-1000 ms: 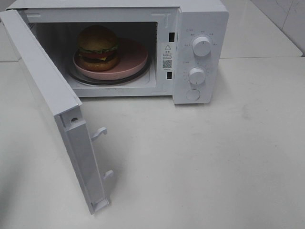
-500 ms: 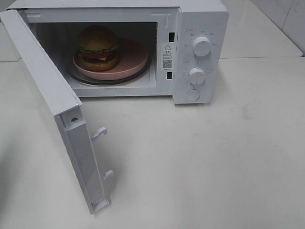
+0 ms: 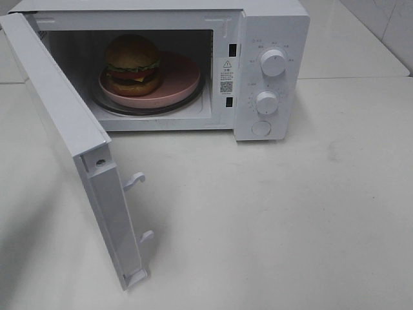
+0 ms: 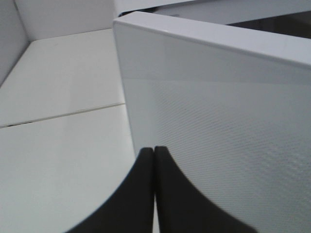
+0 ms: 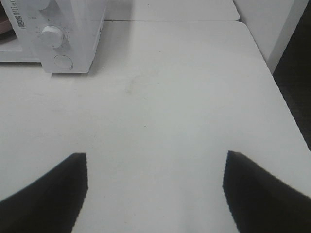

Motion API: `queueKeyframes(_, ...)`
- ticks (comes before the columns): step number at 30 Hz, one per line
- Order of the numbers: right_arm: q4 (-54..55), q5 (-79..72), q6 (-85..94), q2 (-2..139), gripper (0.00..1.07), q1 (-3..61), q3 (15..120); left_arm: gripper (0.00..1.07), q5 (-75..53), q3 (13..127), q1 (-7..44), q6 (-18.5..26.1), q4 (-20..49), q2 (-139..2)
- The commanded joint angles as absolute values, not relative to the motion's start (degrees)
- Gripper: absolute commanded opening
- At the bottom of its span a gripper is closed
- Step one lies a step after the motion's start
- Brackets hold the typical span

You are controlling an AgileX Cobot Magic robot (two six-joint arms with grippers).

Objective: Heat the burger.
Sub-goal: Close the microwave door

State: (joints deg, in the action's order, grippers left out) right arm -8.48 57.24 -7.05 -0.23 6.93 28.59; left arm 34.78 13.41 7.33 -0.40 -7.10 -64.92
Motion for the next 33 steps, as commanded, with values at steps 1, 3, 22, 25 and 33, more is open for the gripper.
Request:
queueKeyframes(1, -8.42, 57.24, -6.99, -1.78, 0.75, 6.65, 28.48, 0.00, 39.42, 13.46, 7.62, -5.73, -12.15, -67.27)
queueKeyframes(3, -8.42, 57.24, -6.99, -1.78, 0.75, 6.65, 28.48, 0.00, 42.91, 13.46, 7.62, -8.71, -16.04, -70.36)
queueKeyframes(22, -8.42, 57.24, -6.93, -1.78, 0.75, 6.65, 28.48, 0.00, 52.14, 17.76, 14.84, -10.43, -12.15, -84.28)
queueKeyframes(25, -8.42, 57.24, -6.93, -1.78, 0.75, 6.65, 28.48, 0.00, 52.31, 19.48, 19.19, -7.91, -7.96, -86.75)
queueKeyframes(33, -8.42, 57.24, -6.99, -1.78, 0.75, 6.65, 28.48, 0.00, 52.14, 24.69, 28.02, 0.00, 5.56, -91.21)
